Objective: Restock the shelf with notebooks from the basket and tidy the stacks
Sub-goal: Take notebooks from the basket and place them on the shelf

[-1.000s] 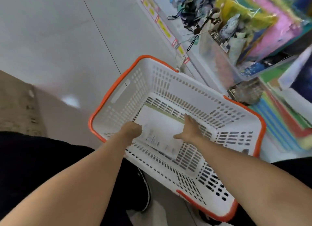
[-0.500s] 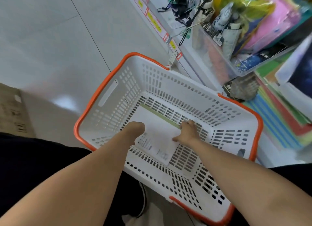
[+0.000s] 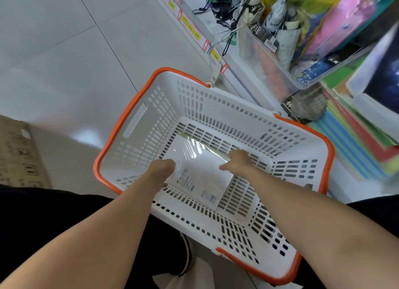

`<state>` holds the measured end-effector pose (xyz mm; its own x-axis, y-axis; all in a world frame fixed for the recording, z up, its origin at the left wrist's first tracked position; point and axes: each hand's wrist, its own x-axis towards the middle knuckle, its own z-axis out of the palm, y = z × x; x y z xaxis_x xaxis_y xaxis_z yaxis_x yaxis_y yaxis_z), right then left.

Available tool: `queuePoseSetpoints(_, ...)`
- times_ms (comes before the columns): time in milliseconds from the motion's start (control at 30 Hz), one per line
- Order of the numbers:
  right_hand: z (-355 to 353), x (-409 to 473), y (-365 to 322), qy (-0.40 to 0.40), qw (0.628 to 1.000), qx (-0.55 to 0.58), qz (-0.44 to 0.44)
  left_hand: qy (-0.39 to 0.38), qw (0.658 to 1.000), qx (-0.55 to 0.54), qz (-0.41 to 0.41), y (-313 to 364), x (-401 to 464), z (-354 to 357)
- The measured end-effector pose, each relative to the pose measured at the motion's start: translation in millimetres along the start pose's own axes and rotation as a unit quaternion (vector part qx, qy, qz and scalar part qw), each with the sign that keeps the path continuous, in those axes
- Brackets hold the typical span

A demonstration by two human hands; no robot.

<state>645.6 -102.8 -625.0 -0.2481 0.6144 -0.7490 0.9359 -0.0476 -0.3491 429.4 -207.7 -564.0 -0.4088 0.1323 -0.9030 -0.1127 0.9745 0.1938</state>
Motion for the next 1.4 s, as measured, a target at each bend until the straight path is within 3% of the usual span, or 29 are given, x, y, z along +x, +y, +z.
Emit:
queuePoseSetpoints(100,-27,-20,-25,-0.074,0.995,0.042,-0.055,-0.087,0.996,-0.032,0.003,17,-32,-2)
queuePoseSetpoints(167,-52,-49,-55,-0.065,0.99,0.043,-0.12,-0.152,0.987,-0.058,0.0,37,-63,-1)
queuePoseSetpoints(233,-72,-81,-87,-0.005,0.983,-0.001,-0.185,-0.199,0.972,-0.121,0.005,57,-88,1)
queuePoseSetpoints(367,-95,-166,-132,0.075,0.96,-0.111,-0.247,-0.17,0.966,-0.174,0.084,71,-132,-1)
queuePoseSetpoints(500,-132,-238,-145,-0.014,0.957,-0.163,-0.241,-0.143,0.956,-0.155,0.203,62,-179,-29)
queuePoseSetpoints(567,-168,-257,-133,0.038,0.956,-0.18,-0.23,-0.188,0.928,-0.166,0.277,58,-205,-51)
queuePoseSetpoints(667,-216,-284,-101,0.195,0.961,-0.075,-0.183,-0.23,0.886,-0.189,0.356,65,-258,-85)
queuePoseSetpoints(733,-232,-308,-85,0.145,0.955,0.163,-0.201,-0.276,0.854,-0.171,0.407,79,-303,-97)
queuePoseSetpoints(800,-242,-338,-77,0.076,0.862,0.419,-0.274,-0.293,0.829,-0.144,0.454,101,-348,-99)
queuePoseSetpoints(867,-257,-371,-71,0.119,0.763,0.537,-0.339,-0.279,0.812,-0.117,0.499,130,-395,-91)
queuePoseSetpoints(967,-296,-406,-60,0.253,0.675,0.604,-0.34,-0.226,0.786,-0.104,0.567,178,-466,-71)
queuePoseSetpoints(1067,-349,-430,-43,0.293,0.593,0.668,-0.34,-0.234,0.757,-0.115,0.599,222,-516,-49)
queuePoseSetpoints(1133,-388,-435,-35,0.306,0.561,0.693,-0.334,-0.241,0.743,-0.109,0.615,251,-533,-30)
queuePoseSetpoints(1200,-427,-431,-31,0.324,0.56,0.702,-0.298,-0.25,0.729,-0.118,0.626,280,-540,-7)
queuePoseSetpoints(1267,-460,-417,-27,0.338,0.583,0.693,-0.258,-0.239,0.722,-0.118,0.639,308,-540,16)
queuePoseSetpoints(1400,-493,-390,-12,0.501,0.686,0.51,-0.134,-0.163,0.725,-0.011,0.669,354,-520,50)
